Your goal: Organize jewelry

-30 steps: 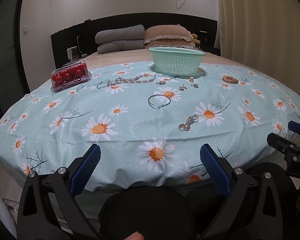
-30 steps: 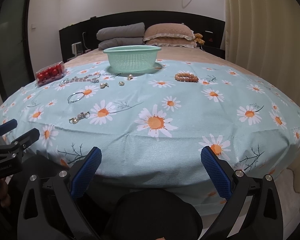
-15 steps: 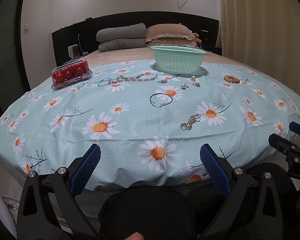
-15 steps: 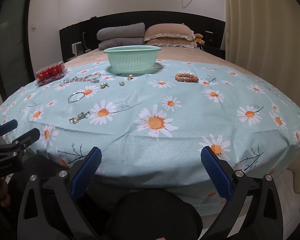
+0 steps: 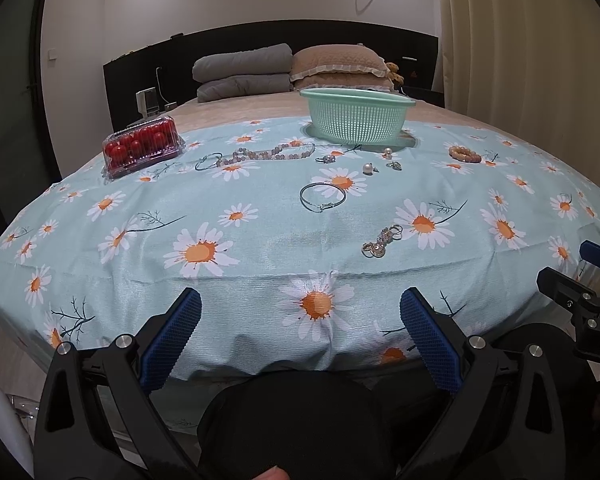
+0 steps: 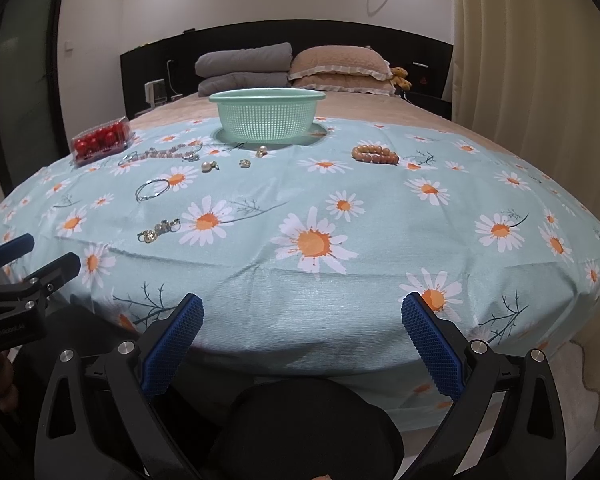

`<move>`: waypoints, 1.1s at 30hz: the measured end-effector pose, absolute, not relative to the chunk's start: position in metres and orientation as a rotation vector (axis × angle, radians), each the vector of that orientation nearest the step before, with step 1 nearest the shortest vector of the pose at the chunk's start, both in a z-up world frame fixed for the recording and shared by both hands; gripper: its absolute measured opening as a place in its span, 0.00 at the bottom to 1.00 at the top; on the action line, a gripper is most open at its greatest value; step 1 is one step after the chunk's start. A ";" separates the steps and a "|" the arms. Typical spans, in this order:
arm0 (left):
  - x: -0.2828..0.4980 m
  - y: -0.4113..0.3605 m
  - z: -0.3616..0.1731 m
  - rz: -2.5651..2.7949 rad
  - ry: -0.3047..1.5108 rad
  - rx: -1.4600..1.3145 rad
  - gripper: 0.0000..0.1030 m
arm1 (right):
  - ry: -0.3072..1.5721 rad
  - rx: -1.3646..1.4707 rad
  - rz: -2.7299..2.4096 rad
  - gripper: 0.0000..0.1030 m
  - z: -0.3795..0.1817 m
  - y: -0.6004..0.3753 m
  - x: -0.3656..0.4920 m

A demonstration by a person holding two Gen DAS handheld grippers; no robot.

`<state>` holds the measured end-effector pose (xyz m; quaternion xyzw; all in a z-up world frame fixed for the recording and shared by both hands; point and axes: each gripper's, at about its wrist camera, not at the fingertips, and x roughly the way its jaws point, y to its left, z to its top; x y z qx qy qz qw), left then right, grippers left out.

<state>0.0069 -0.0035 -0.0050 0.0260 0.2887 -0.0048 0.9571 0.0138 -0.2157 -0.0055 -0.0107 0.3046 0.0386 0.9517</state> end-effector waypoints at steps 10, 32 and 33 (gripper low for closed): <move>0.010 -0.002 -0.007 -0.017 0.601 0.039 0.95 | 0.632 -0.015 0.084 0.93 -0.007 -0.217 0.017; 0.094 0.029 0.034 -0.031 0.606 -0.011 0.95 | 0.669 -0.004 0.100 0.93 0.028 -0.231 0.097; 0.103 0.030 0.037 -0.021 0.603 0.004 0.95 | 0.666 -0.017 0.094 0.93 0.029 -0.231 0.108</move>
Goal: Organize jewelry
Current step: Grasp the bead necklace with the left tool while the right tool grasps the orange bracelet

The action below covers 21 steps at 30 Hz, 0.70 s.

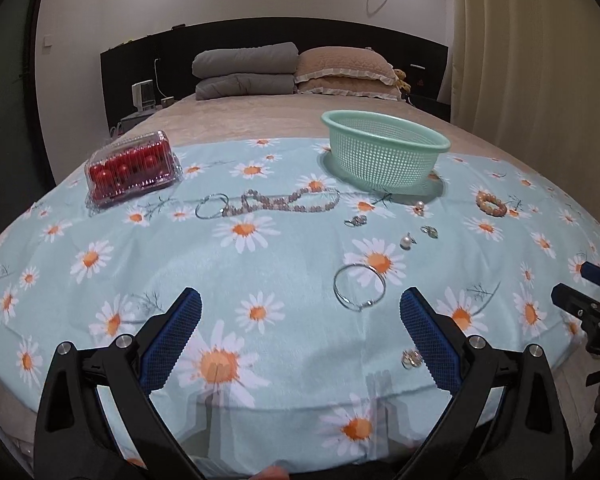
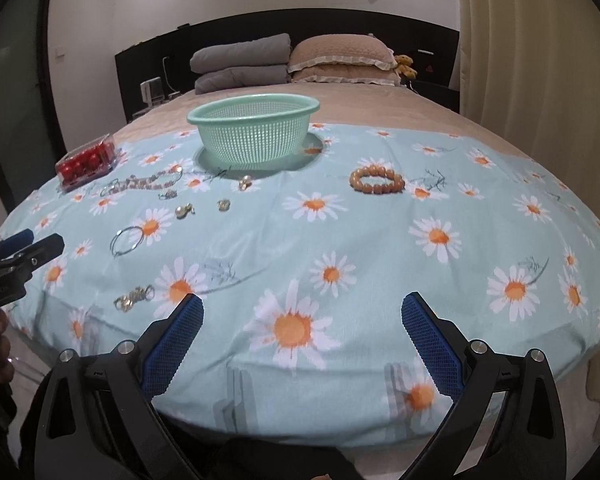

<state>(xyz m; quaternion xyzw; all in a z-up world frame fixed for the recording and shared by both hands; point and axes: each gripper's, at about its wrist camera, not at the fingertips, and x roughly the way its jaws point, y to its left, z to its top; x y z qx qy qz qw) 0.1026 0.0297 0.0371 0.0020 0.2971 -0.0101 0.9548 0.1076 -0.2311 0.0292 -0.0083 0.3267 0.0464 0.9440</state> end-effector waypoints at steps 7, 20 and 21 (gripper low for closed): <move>0.162 0.041 0.044 0.015 0.628 0.028 0.95 | 0.648 -0.074 0.088 0.93 0.036 -0.229 0.175; 0.261 0.041 0.028 -0.016 0.690 0.071 0.95 | 0.631 -0.086 -0.016 0.93 0.030 -0.257 0.277; 0.267 0.040 0.026 -0.023 0.695 0.075 0.95 | 0.644 -0.075 -0.025 0.93 0.026 -0.261 0.285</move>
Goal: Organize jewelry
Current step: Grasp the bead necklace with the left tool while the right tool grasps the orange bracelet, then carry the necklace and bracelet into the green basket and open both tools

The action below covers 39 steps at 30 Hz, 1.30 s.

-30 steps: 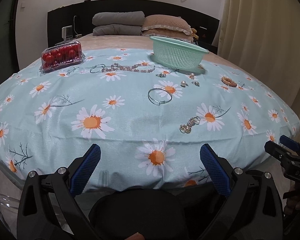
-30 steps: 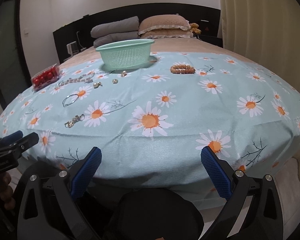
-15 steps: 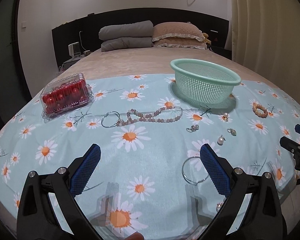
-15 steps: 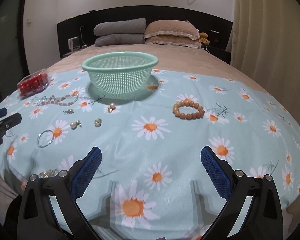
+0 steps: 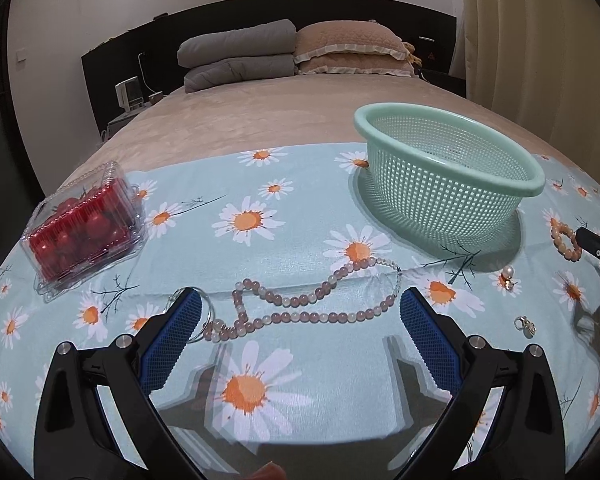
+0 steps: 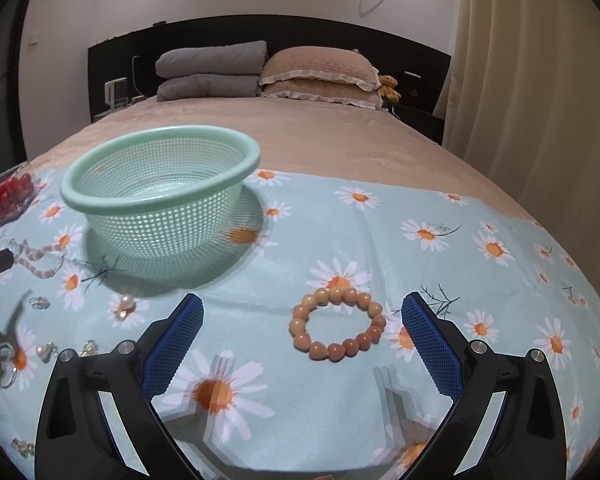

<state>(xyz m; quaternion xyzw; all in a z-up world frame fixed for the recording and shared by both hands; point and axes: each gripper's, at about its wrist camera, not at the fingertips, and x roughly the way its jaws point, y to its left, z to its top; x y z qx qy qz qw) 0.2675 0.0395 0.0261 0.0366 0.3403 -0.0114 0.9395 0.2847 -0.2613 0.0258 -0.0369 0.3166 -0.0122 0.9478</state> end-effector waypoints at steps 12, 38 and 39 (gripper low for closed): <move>0.310 0.034 -0.018 -0.101 0.860 0.065 0.96 | 0.897 0.069 -0.055 0.94 -0.024 -0.289 0.334; 0.285 0.027 0.021 -0.137 0.803 0.080 0.11 | 0.818 0.156 0.117 0.11 0.018 -0.291 0.282; 0.282 0.028 0.027 -0.129 0.791 0.083 0.12 | 0.796 0.149 0.111 0.11 0.025 -0.291 0.277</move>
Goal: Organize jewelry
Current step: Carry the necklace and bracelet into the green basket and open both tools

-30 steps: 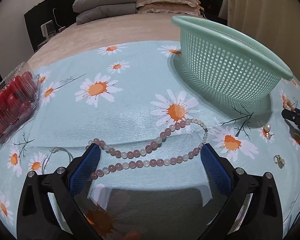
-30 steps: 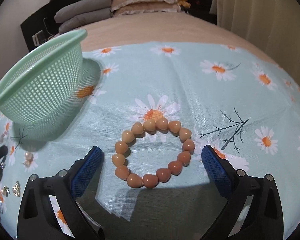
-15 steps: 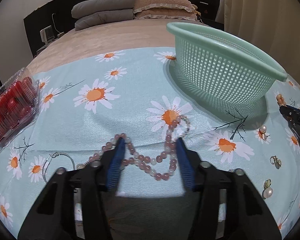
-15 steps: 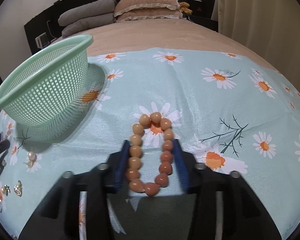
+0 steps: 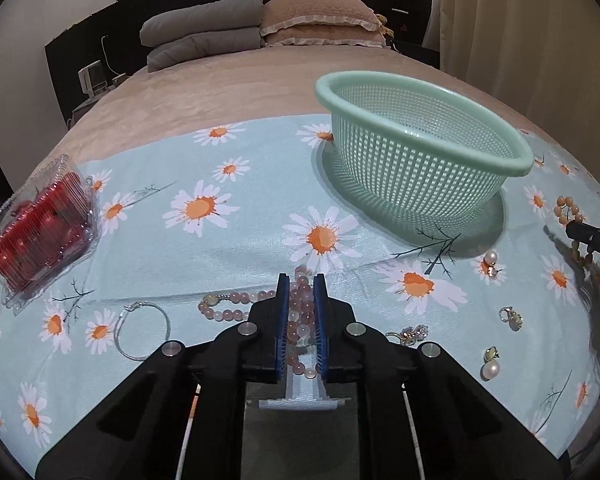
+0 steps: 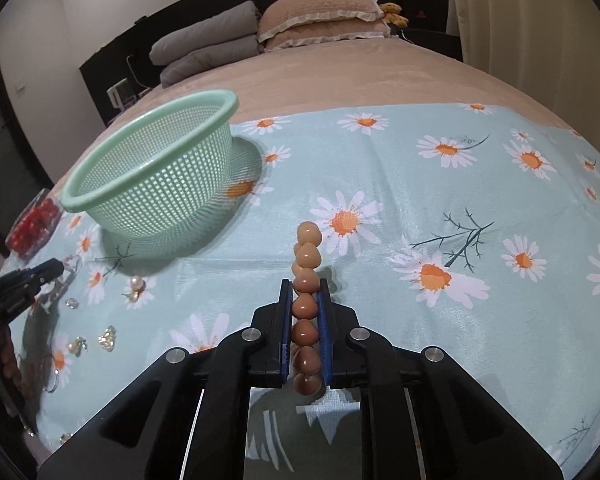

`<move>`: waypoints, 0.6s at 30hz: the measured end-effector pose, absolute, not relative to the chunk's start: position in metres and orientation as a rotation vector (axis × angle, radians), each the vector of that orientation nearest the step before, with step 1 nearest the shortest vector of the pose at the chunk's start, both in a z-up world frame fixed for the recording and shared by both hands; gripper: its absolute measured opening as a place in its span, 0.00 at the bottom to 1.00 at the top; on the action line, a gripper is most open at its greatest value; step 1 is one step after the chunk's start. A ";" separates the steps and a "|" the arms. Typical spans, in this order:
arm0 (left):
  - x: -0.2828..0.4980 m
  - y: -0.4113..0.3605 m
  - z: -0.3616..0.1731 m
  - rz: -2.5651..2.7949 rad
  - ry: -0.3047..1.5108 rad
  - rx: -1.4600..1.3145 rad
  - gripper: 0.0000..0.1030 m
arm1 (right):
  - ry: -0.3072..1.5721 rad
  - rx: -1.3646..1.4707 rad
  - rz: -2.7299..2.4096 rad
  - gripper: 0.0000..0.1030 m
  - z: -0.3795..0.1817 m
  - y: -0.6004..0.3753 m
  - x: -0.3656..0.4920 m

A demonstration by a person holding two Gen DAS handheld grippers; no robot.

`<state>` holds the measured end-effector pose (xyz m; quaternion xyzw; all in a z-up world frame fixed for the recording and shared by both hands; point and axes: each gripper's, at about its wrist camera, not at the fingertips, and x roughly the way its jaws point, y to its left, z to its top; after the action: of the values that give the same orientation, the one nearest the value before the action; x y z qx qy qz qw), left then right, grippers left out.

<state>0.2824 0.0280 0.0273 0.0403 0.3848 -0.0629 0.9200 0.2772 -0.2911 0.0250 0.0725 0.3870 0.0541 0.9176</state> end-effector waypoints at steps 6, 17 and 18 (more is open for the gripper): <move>0.267 0.030 0.068 -0.115 0.739 0.084 0.06 | 0.694 0.139 0.122 0.11 0.076 -0.290 0.258; 0.270 0.017 0.142 -0.165 0.630 0.091 0.06 | 0.571 0.053 0.187 0.11 0.144 -0.268 0.259; 0.273 0.015 0.148 -0.167 0.620 0.095 0.06 | 0.554 0.048 0.185 0.11 0.148 -0.266 0.261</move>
<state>0.2731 0.0149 0.1477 0.0468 0.3045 -0.0820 0.9478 0.2611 -0.2658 0.1477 0.0234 0.2732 0.0910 0.9574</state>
